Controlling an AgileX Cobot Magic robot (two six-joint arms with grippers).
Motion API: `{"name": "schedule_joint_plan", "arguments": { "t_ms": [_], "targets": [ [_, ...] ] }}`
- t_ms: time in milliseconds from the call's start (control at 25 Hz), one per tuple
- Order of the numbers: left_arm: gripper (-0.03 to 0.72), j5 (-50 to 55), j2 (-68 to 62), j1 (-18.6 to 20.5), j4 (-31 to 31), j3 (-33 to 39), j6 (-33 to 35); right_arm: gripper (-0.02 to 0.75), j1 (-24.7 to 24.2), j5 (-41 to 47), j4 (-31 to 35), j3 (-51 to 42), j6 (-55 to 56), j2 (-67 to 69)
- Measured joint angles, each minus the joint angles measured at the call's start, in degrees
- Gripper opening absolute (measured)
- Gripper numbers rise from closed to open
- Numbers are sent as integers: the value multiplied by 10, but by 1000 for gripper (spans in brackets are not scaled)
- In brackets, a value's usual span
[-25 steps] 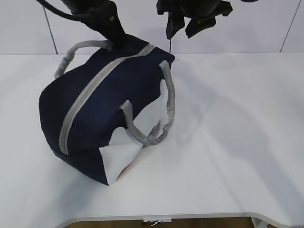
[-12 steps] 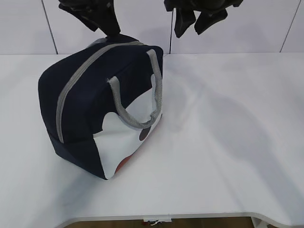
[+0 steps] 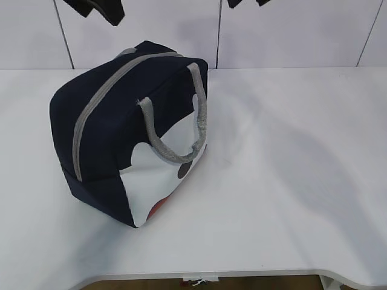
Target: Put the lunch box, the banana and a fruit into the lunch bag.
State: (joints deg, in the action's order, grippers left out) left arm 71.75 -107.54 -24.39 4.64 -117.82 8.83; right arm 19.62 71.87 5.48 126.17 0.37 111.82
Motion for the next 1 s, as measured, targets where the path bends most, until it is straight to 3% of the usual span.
{"name": "schedule_joint_plan", "arguments": {
  "t_ms": [400,640,840,1000],
  "targets": [
    [481,3,178,0,-12,151,-14,428,0,2,2,-145,0,-170],
    [477,4,269,0,-12,169,-14,428,0,3,33,-260,-4,-275],
    [426,5,329,0,29,175,-15,428,0,3,61,-360,-18,-375],
    [400,5,383,0,33,224,-18,428,0,3,62,-447,-47,-473]
  ]
}}
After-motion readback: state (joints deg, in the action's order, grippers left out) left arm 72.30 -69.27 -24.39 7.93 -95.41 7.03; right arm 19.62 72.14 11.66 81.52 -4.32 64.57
